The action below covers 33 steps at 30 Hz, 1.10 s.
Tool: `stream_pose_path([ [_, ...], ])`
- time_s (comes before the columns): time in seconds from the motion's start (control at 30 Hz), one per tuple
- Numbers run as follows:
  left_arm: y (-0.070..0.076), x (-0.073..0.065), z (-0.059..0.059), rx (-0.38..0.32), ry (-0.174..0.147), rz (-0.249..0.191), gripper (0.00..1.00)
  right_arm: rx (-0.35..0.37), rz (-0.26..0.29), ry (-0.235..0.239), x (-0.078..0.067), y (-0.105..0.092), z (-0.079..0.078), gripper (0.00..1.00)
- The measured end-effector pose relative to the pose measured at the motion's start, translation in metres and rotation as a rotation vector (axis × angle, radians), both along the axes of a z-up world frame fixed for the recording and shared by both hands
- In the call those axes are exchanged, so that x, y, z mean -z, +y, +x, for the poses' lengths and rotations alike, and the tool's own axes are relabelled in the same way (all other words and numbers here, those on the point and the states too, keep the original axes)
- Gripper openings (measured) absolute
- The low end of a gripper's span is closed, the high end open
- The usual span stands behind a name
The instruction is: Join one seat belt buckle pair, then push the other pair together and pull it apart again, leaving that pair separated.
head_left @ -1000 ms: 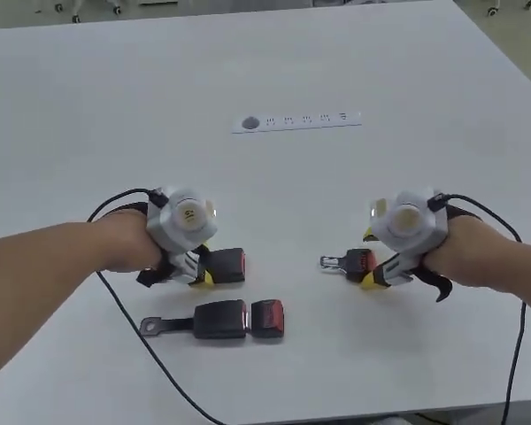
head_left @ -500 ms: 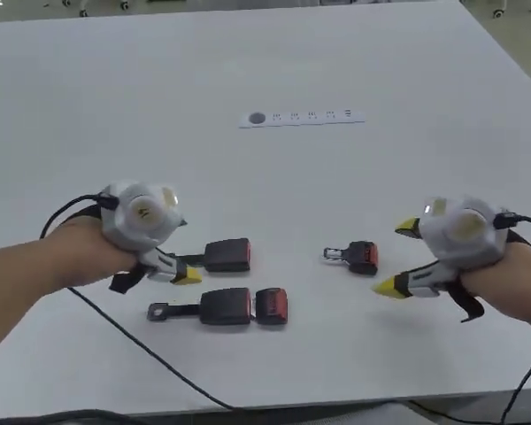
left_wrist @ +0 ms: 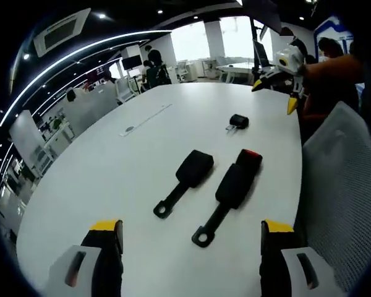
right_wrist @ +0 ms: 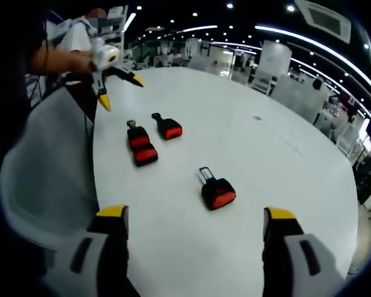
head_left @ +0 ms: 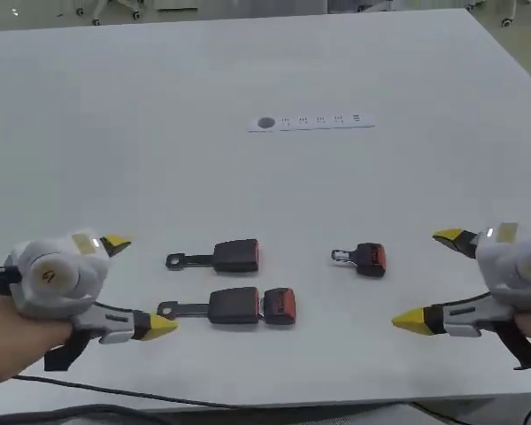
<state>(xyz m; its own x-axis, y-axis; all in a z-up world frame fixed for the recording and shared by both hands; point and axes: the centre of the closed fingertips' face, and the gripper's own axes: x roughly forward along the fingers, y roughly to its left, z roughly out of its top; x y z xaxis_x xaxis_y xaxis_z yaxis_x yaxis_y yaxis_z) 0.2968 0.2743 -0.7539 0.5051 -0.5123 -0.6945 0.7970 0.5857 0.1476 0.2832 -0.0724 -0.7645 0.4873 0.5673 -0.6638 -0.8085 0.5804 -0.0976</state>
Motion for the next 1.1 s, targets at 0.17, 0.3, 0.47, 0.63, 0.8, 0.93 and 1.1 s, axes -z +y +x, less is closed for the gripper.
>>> stream_pose_path([
  [0.17,0.006,0.000,-0.008,-0.055,-0.002,-0.026,1.00,0.021,0.021,-0.014,-0.001,0.000,-0.007,1.00],
  [0.3,0.011,-0.008,-0.011,-0.111,-0.018,-0.059,1.00,0.059,0.034,-0.004,0.001,0.000,-0.008,1.00],
  [0.47,0.012,-0.014,-0.016,-0.137,-0.033,-0.100,1.00,0.124,0.094,-0.011,-0.008,0.006,-0.005,1.00],
  [0.63,0.012,-0.011,-0.019,-0.166,-0.026,-0.122,1.00,0.170,0.144,0.012,-0.008,0.015,-0.009,1.00],
  [0.8,0.005,-0.003,-0.027,-0.161,-0.010,-0.122,1.00,0.216,0.223,0.035,-0.008,0.025,-0.007,1.00],
  [0.93,0.002,-0.004,-0.030,-0.172,-0.009,-0.135,1.00,0.219,0.219,0.025,-0.010,0.027,-0.005,1.00],
  [1.1,0.000,-0.008,-0.032,-0.155,-0.022,-0.130,1.00,0.161,0.063,-0.077,-0.011,0.026,-0.005,0.97],
])
